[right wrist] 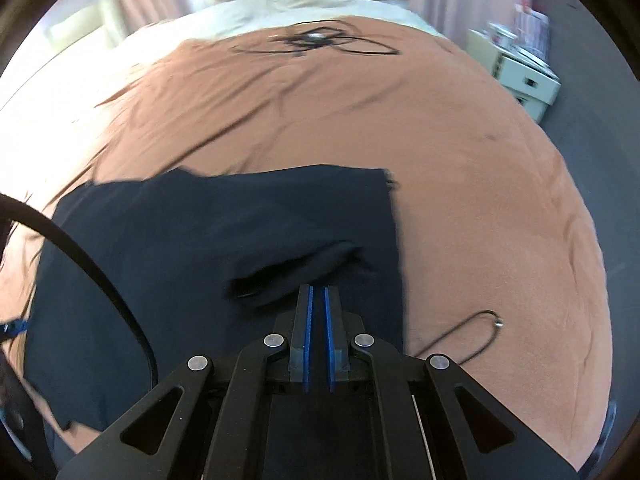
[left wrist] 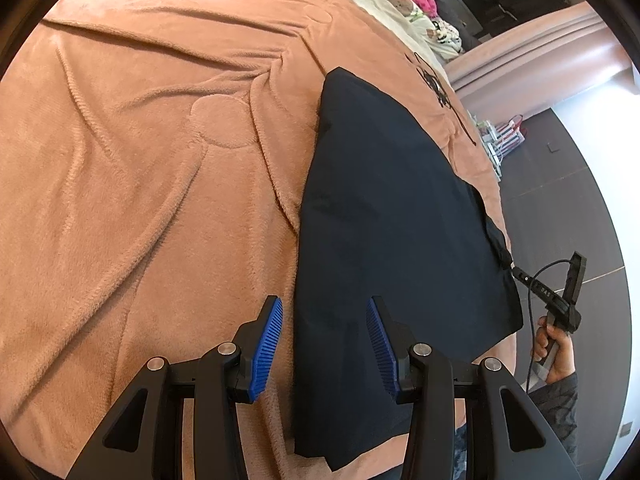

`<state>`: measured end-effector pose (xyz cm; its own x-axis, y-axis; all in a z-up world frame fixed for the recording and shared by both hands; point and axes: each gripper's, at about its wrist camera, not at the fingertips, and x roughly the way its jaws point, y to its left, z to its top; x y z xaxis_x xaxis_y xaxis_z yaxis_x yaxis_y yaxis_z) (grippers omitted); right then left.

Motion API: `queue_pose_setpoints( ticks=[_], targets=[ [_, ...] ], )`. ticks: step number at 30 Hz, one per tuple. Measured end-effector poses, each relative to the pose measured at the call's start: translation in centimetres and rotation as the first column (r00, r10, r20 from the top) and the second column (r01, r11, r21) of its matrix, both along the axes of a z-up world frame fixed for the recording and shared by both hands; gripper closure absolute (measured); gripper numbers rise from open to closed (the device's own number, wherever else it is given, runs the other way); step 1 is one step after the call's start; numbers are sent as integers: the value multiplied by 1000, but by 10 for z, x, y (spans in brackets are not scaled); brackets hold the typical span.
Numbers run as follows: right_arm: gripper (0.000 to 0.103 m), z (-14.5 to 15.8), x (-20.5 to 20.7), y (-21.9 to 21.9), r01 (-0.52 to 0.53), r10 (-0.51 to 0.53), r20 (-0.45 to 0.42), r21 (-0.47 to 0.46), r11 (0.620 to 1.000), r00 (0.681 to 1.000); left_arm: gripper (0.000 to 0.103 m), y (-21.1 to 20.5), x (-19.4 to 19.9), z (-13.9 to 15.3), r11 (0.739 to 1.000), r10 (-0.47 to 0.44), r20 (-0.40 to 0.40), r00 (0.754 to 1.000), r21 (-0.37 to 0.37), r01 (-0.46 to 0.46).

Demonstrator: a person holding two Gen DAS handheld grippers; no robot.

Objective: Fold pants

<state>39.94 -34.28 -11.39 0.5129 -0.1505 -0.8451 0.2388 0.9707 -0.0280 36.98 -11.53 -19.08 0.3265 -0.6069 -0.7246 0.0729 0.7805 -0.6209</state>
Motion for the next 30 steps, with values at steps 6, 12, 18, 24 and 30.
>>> queue_pose_setpoints(
  ticks=[6, 12, 18, 24, 30],
  targets=[
    [42, -3, 7, 28, -105, 105, -4, -102, 989, 994, 57, -2, 2, -2, 1000, -6, -1, 1000, -4, 6],
    [88, -22, 27, 40, -170, 163, -60, -144, 975, 985, 57, -3, 2, -4, 1000, -8, -2, 1000, 3, 8],
    [101, -8, 48, 28, -150, 144, -48, -161, 975, 988, 57, -1, 3, -3, 1000, -5, 4, 1000, 5, 5],
    [101, 7, 71, -2, -39, 35, -23, -176, 984, 999, 57, -1, 6, -4, 1000, -6, 4, 1000, 2, 6],
    [97, 14, 93, -24, 131, -132, 9, -192, 973, 991, 57, -2, 11, -4, 1000, -5, 1, 1000, 1, 5]
  ],
)
